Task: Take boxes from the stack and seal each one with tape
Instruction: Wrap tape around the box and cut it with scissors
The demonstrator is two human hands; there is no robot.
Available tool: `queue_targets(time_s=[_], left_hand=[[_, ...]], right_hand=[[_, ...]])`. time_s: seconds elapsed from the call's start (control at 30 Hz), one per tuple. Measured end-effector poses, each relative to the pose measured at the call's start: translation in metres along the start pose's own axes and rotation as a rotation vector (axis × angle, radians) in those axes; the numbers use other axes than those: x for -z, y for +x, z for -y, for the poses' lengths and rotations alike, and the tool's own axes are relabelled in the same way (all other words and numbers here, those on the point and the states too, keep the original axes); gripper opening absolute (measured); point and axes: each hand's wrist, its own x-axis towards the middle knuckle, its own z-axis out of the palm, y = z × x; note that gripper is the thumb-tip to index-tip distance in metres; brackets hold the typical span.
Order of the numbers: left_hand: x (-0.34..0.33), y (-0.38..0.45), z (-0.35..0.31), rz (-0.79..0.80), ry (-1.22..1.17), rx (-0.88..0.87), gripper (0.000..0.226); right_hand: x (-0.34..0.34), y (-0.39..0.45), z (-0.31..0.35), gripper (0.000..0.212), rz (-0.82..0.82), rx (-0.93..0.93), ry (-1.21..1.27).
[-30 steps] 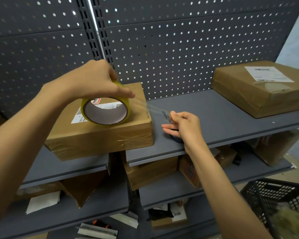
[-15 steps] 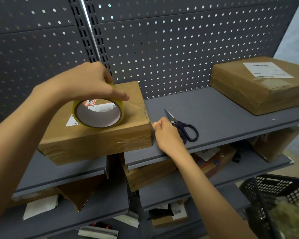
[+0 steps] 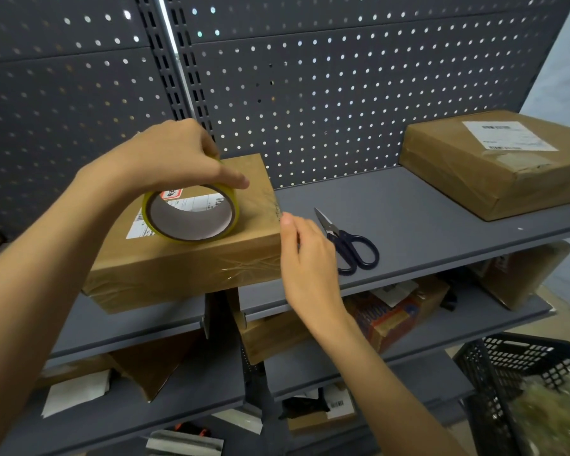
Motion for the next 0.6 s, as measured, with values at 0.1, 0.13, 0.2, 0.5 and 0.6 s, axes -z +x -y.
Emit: queue_targets(time_s=[0.1, 0.13, 0.2, 0.5, 0.6], left_hand=[[0.0, -0.001, -0.001, 0.005, -0.013, 0.006, 0.056], [-0.001, -0.002, -0.001, 0.004, -0.013, 0.004, 0.055], [-0.001, -0.002, 0.0, -0.001, -0.014, 0.003, 0.055], [-0.003, 0.001, 0.002, -0.019, -0.024, 0.004, 0.062], [-0.003, 0.002, 0.003, -0.011, -0.031, 0.011, 0.062]], right_hand=[[-0.003, -0.005, 0.002, 0.048, 0.085, -0.053, -0.136], [-0.003, -0.005, 0.002, 0.05, 0.103, -0.061, -0.149], [-0.001, -0.005, -0.001, 0.054, 0.125, -0.054, -0.117], [-0.004, 0.004, -0.009, 0.097, 0.291, -0.195, 0.037], [0.002, 0.002, -0.008, 0.077, 0.183, -0.204, 0.109]])
